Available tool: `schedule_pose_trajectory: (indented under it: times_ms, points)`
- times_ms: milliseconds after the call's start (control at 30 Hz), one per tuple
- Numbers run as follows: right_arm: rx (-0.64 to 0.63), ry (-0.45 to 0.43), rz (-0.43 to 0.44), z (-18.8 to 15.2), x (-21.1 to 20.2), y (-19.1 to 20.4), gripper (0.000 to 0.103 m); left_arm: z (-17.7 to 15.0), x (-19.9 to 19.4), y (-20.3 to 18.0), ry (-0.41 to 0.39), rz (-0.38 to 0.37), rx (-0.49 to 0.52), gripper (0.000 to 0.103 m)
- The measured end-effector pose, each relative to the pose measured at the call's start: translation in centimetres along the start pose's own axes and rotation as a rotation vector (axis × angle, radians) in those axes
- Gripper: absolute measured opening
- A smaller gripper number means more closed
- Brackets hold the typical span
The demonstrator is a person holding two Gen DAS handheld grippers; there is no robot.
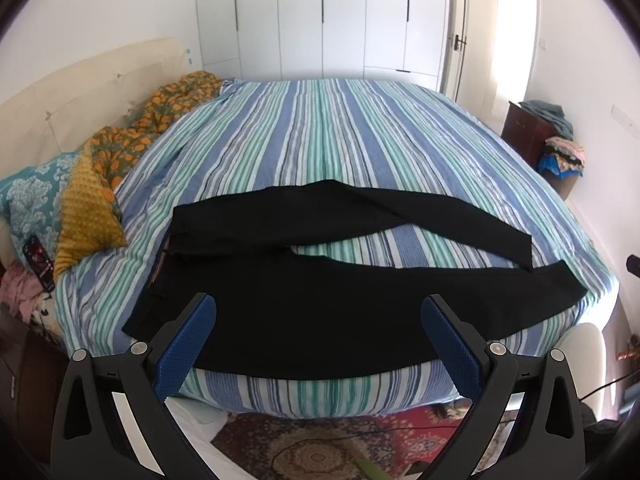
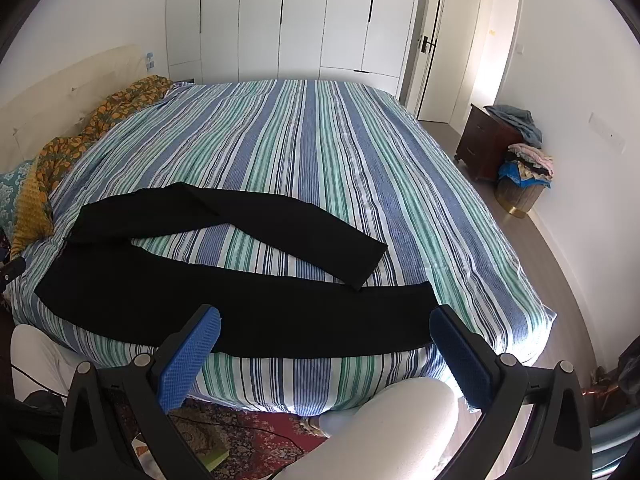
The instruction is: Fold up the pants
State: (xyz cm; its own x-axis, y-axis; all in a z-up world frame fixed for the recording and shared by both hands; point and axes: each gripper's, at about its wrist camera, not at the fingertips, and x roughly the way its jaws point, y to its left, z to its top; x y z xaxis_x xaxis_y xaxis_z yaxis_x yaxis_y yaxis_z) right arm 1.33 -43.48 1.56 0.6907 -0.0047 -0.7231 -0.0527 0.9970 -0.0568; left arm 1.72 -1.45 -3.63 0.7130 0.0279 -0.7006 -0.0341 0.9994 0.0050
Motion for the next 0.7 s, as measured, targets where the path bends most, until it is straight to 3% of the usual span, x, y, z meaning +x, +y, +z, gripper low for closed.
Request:
schedule_pose_trajectory:
  times_ms: [433, 700]
  points:
    - [0.002, 0.006, 0.009, 0.0, 0.1, 0.2, 0.103, 0.0, -0.6, 0.6, 0.005, 0.03, -0.009, 0.102]
    - [0.047, -0.053, 0.145, -0.2, -0.8, 1.0, 0.103, 0.8, -1.9, 0.2, -0.047, 0.019, -0.008, 0.102]
